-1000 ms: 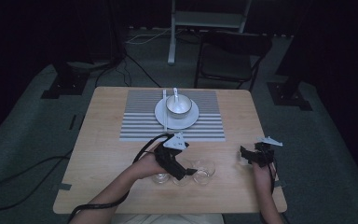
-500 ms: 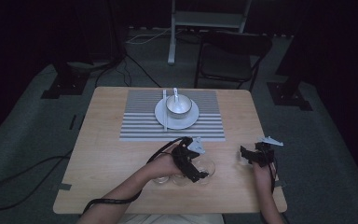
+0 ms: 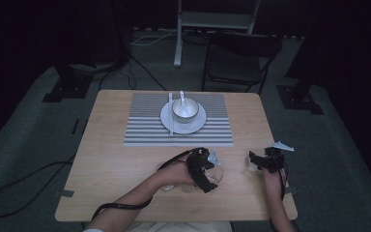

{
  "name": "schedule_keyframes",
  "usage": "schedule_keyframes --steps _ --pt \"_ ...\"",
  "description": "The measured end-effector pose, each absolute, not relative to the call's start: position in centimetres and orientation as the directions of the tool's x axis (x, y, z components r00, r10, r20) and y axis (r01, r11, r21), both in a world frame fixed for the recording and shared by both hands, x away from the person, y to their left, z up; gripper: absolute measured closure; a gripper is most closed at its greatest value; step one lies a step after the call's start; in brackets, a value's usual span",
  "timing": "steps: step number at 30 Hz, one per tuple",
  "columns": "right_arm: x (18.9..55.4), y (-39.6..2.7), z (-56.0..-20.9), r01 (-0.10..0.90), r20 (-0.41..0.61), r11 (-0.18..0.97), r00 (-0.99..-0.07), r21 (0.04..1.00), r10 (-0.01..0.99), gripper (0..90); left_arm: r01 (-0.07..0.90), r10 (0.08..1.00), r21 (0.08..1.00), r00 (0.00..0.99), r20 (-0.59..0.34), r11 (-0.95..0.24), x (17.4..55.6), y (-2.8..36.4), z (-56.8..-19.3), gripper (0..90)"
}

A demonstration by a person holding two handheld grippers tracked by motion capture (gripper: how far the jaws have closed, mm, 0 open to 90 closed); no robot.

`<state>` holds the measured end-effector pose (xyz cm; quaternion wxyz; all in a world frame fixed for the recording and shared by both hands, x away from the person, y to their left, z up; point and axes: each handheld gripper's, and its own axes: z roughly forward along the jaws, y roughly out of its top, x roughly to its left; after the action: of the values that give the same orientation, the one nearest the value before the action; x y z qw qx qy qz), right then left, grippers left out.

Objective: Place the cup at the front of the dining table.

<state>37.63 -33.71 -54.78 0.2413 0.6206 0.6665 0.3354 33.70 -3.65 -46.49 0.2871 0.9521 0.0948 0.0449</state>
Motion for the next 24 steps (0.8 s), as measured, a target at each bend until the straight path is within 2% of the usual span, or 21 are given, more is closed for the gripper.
schedule_keyframes --steps 6,13,24 --pt "37.6 -33.7 -54.8 0.666 0.096 0.002 -0.111 0.746 0.989 13.5 0.154 0.216 0.506 0.974 0.066 -0.849 33.6 -4.4 -46.8 6.4" --pt "37.6 -33.8 -54.8 0.665 0.100 -0.002 -0.109 0.747 0.989 13.5 0.137 0.195 0.464 0.978 0.079 -0.875 33.4 -5.2 -47.2 17.6" --pt "37.6 -33.8 -54.8 0.665 0.104 -0.005 -0.109 0.747 0.989 13.5 0.118 0.186 0.476 0.977 0.099 -0.872 33.1 -5.3 -47.1 18.3"
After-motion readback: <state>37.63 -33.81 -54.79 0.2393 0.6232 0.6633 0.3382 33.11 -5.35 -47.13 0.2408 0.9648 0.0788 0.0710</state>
